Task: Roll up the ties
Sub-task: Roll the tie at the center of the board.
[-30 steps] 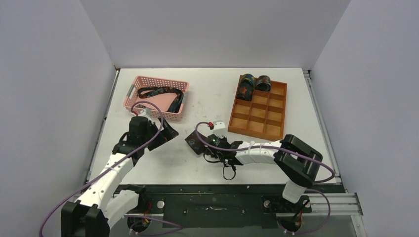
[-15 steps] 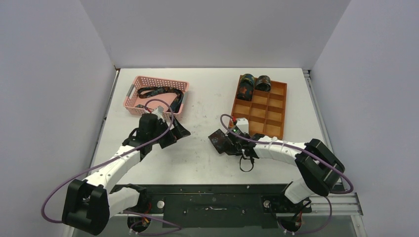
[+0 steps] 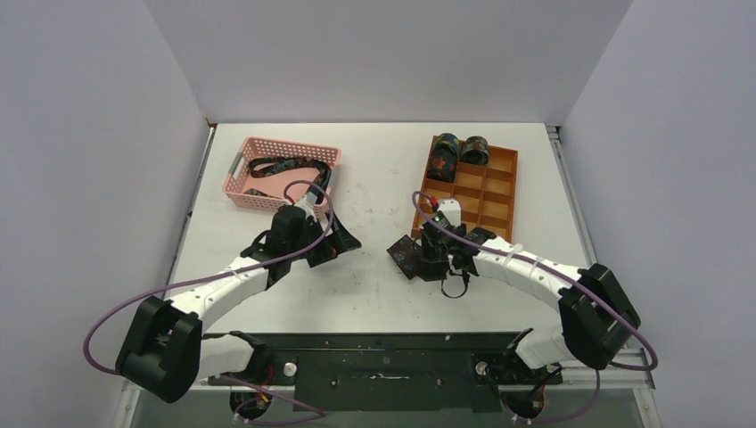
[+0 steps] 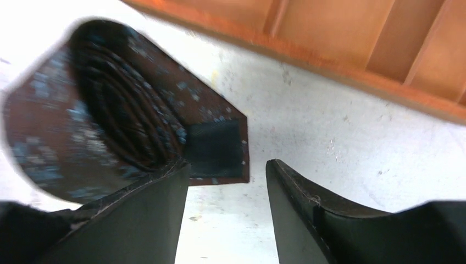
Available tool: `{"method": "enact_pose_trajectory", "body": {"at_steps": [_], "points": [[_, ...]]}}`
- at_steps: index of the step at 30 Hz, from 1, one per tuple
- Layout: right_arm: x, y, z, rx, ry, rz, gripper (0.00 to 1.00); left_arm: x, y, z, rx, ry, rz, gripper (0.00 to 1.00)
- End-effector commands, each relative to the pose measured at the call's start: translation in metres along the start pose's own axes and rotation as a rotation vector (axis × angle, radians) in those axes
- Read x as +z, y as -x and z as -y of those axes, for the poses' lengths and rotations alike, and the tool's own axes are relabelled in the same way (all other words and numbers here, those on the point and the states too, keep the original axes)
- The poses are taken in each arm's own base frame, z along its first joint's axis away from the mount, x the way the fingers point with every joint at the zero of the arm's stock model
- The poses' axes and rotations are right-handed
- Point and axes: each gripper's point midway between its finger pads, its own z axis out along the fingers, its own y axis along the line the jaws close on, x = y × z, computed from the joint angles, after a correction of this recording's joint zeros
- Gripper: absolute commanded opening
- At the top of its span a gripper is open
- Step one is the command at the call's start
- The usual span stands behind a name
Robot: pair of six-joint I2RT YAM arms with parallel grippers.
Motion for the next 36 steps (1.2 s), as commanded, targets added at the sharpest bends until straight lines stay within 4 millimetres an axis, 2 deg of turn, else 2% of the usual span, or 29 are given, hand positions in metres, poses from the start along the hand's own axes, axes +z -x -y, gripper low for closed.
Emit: {"method": "enact_pose_trajectory", "body": {"at_steps": [1,4,7,9,11,13,15,19,22,23,29,32,36], "points": [[-0.041,0.066,-0.004,0.051,0.032,0.204,0.54,0.004,0.012,0.033,0.057,-0.090,0.079,0.84],[-0.056,0.086,-0.007,0.097,0.088,0.267,0.46,0.008,-0.001,0.036,0.086,-0.099,0.068,0.78],[-0.066,0.085,-0.015,0.114,0.163,0.288,0.34,0.013,-0.014,0.033,0.099,-0.097,0.055,0.70],[-0.075,0.074,-0.028,0.108,0.256,0.297,0.30,0.016,-0.021,0.028,0.093,-0.089,0.037,0.65],[-0.090,0.058,-0.055,0.066,0.382,0.316,0.29,0.018,-0.026,0.025,0.091,-0.085,0.019,0.62],[-0.102,0.036,-0.078,0.016,0.426,0.317,0.28,0.018,-0.028,0.020,0.098,-0.067,0.013,0.59],[-0.103,0.014,-0.096,-0.030,0.424,0.297,0.28,0.013,-0.028,0.013,0.098,-0.036,0.021,0.58],[-0.088,-0.012,-0.122,-0.060,0.390,0.279,0.25,-0.005,-0.023,-0.012,0.052,0.080,0.091,0.53],[-0.070,-0.018,-0.138,-0.063,0.338,0.303,0.24,-0.020,-0.020,-0.029,0.011,0.145,0.147,0.51],[-0.059,-0.020,-0.140,-0.071,0.296,0.303,0.23,-0.025,-0.018,-0.033,-0.005,0.153,0.173,0.51],[-0.019,-0.011,-0.143,-0.088,0.144,0.347,0.20,-0.045,-0.019,-0.045,-0.053,0.144,0.239,0.50],[0.003,-0.014,-0.135,-0.107,0.073,0.306,0.20,-0.049,-0.020,-0.047,-0.052,0.153,0.237,0.50],[0.014,-0.022,-0.118,-0.116,0.010,0.280,0.19,-0.049,-0.021,-0.048,-0.047,0.156,0.227,0.50]]}}
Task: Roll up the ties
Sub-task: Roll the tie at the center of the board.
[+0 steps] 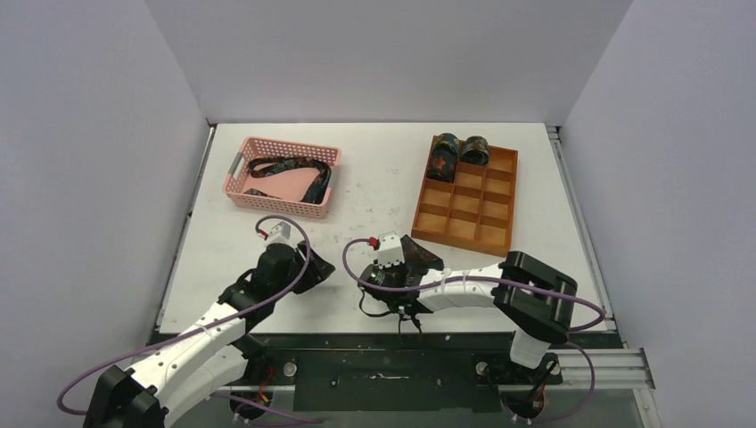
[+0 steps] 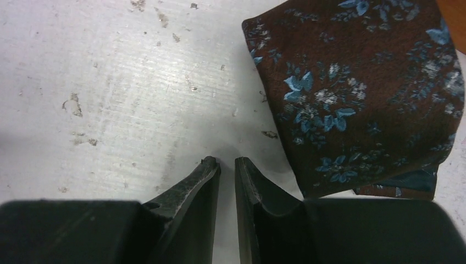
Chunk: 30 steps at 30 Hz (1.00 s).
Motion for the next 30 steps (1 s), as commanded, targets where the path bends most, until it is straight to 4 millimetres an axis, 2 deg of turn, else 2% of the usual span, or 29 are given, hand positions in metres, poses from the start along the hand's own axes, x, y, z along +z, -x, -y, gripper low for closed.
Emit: {"method": "enact_pose_trajectory", "body": {"at_steps": [1,6,10,21,24,26,30], "points": [[0.008,0.006,0.020,0.034,-0.088,0.031,0.19,-0.001,0.006,0.001,-0.008,0.005,0.018,0.50],[0.010,-0.003,0.047,0.045,-0.129,0.006,0.19,0.005,0.003,0.003,0.006,0.006,-0.003,0.50],[0.015,-0.005,0.062,0.035,-0.137,-0.010,0.20,0.010,0.001,0.007,0.018,-0.003,-0.028,0.50],[0.013,0.004,0.084,-0.024,-0.157,-0.021,0.23,0.019,-0.003,0.011,0.020,-0.013,-0.051,0.50],[0.005,0.009,0.071,-0.018,-0.077,-0.012,0.27,0.021,-0.004,0.011,0.022,-0.012,-0.058,0.51],[-0.005,0.013,0.047,-0.029,0.043,0.002,0.31,0.023,-0.005,0.012,0.023,-0.020,-0.065,0.51],[-0.030,0.022,0.006,-0.059,0.138,0.055,0.36,0.025,-0.005,0.012,0.030,-0.022,-0.065,0.51]]}}
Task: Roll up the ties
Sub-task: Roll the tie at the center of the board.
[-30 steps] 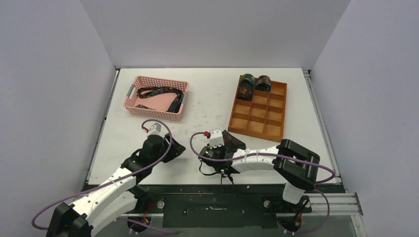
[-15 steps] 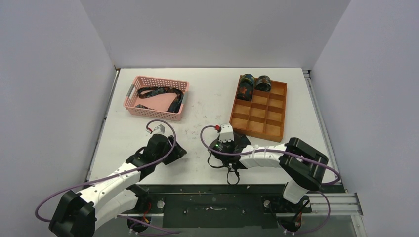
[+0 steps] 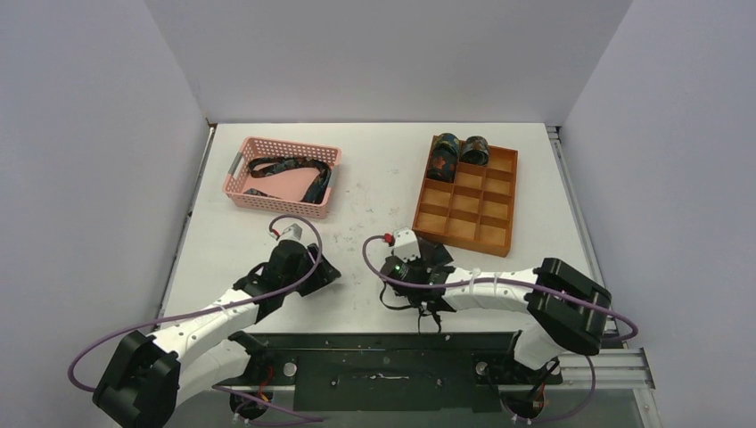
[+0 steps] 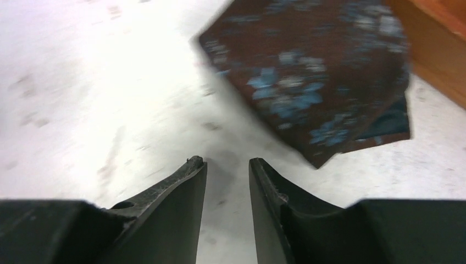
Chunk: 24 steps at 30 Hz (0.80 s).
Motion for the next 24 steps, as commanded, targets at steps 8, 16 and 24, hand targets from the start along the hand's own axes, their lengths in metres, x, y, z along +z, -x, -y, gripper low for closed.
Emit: {"method": "enact_pose_trajectory", "body": {"at_steps": [8,16,24], "points": [[0.004,0.020,-0.050,0.191,0.115,-0.030,0.28,-0.007,0.018,0.029,0.016,-0.099,0.042,0.51],[0.031,0.014,-0.019,0.234,0.036,-0.103,0.22,-0.011,0.019,0.026,0.021,-0.097,0.053,0.51],[0.051,0.016,0.009,0.273,-0.010,-0.125,0.22,-0.006,0.015,0.026,0.024,-0.091,0.032,0.51]]}}
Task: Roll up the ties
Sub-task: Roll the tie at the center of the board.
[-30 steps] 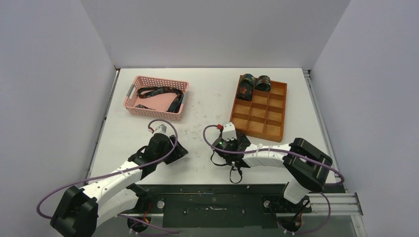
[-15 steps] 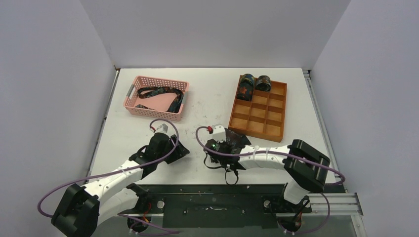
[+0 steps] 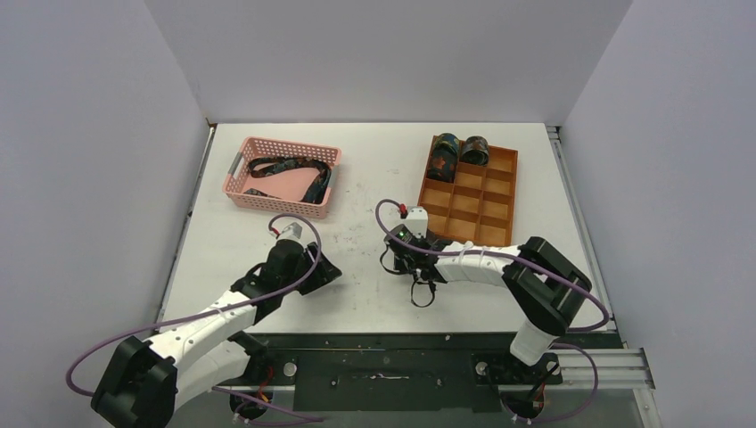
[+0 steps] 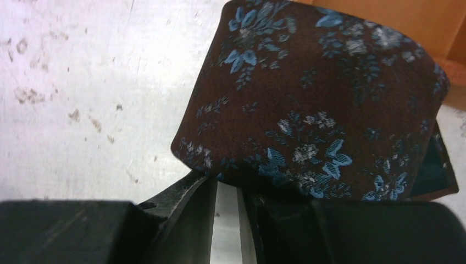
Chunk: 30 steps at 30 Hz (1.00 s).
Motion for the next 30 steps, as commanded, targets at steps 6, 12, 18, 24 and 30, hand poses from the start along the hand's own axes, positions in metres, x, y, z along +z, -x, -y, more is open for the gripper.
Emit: {"method": "enact_pose_trajectory", "body": {"at_steps": [6,12,18,24,30], "points": [[0.021,0.005,0.021,0.024,-0.056,-0.027,0.22,0.002,0.013,0.017,0.019,-0.042,0.021,0.51],[0.013,0.003,0.018,0.018,-0.036,-0.024,0.24,0.003,0.012,0.016,0.025,-0.037,0.015,0.51],[-0.016,-0.001,0.003,-0.024,0.016,0.008,0.35,0.002,0.013,0.020,0.033,-0.053,0.005,0.54],[-0.036,-0.020,0.009,-0.031,0.012,0.006,0.37,0.000,0.013,0.024,0.033,-0.073,0.000,0.54],[-0.025,-0.033,0.060,-0.001,-0.113,0.001,0.33,0.001,0.009,0.021,0.025,-0.075,-0.010,0.54]]}}
